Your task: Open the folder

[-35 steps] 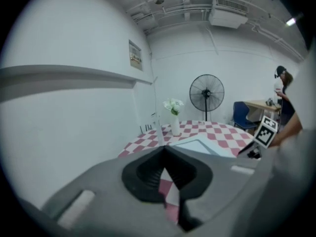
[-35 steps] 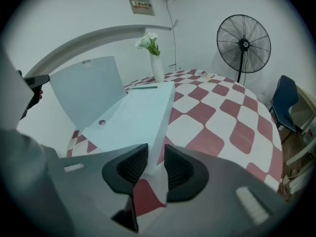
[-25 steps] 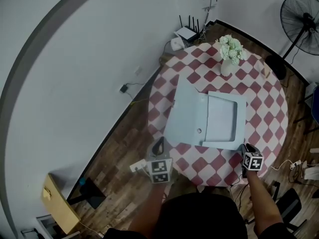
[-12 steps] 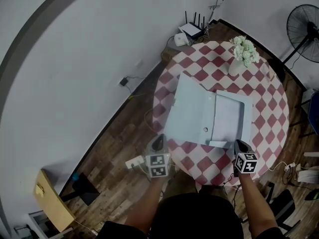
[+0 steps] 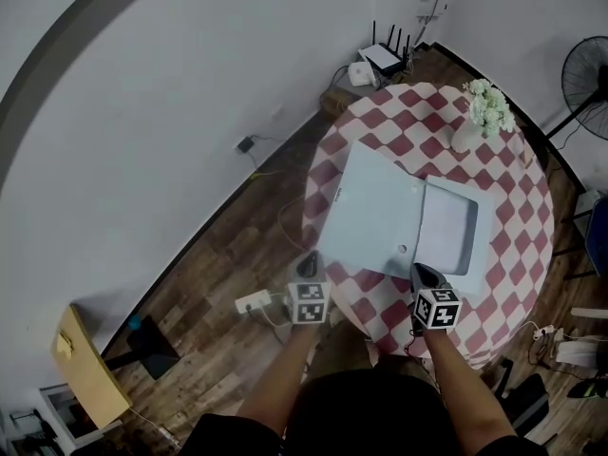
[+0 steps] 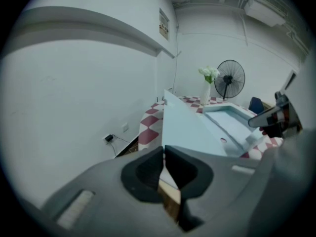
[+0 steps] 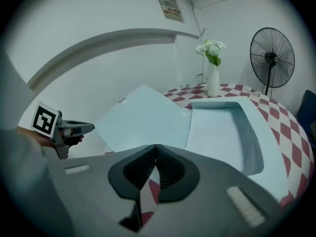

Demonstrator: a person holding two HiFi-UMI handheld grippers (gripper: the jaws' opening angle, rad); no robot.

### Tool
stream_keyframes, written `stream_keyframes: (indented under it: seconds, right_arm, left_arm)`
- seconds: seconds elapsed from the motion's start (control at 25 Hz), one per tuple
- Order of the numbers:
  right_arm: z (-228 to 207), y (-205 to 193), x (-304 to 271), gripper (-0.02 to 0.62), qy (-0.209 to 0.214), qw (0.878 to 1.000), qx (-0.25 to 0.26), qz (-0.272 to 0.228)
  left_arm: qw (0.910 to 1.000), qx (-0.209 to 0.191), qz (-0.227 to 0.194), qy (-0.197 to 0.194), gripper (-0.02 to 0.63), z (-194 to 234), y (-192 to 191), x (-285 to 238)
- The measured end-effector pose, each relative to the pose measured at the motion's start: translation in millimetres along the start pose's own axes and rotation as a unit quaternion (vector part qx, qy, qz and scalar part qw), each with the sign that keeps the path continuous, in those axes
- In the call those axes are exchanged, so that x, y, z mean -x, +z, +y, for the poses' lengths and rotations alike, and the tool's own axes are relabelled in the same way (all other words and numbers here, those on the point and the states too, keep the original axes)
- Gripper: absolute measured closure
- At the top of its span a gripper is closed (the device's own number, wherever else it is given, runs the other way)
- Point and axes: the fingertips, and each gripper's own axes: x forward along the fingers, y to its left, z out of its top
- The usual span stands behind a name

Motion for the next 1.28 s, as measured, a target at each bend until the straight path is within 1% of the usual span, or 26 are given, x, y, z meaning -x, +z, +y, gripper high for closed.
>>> stream_keyframes:
  seconds: [0.24,0.32,0.48,0.6,0.72,0.84,0.96,1.12,1.28]
  right_arm:
    - [10,-5,-5,0.594,0.008,1.0,0.009,0.015]
    - [11,-3,-2,0.594,0.01,1.0,0.012,0.014]
    - [12,6,10,0.594,0.02,1.0,0.013,0.0]
    - [11,12,23,0.594,0.034,0.999,0.018,-0.013]
    - [3,14,37,0.594,0.038,0.999,0.017,-0.02]
    - [-9,19,54,0.594,0.033,0.999,0.017,-0.031]
    - [-26,24,71,0.594,0.016,0.999,0.025,-0.031]
    - [-45,36,97,0.594,0.016,0.998,0.018,-0.052]
    - [-64,53,128,0.593,0.013,0.996,0.024,-0.079]
  left_arm:
    - [0.9998,0.008,0.015,0.004,0.592,8,-25,-13]
    - [0.9998,0.013,0.017,0.006,0.592,9,-24,-12]
    - [0.9998,0.015,-0.01,0.009,0.586,0,1,6]
    - [0.9991,0.026,-0.032,0.008,0.586,-14,19,23]
    - [0.9979,0.034,-0.054,0.008,0.581,-31,38,42]
    - [0.996,0.022,-0.087,-0.004,0.578,-57,61,61]
    - [0.9933,0.013,-0.114,-0.013,0.573,-85,79,78]
    - [0.9892,0.029,-0.141,-0.023,0.565,-119,102,97]
    - [0.9849,0.039,-0.164,-0.038,0.566,-152,123,111]
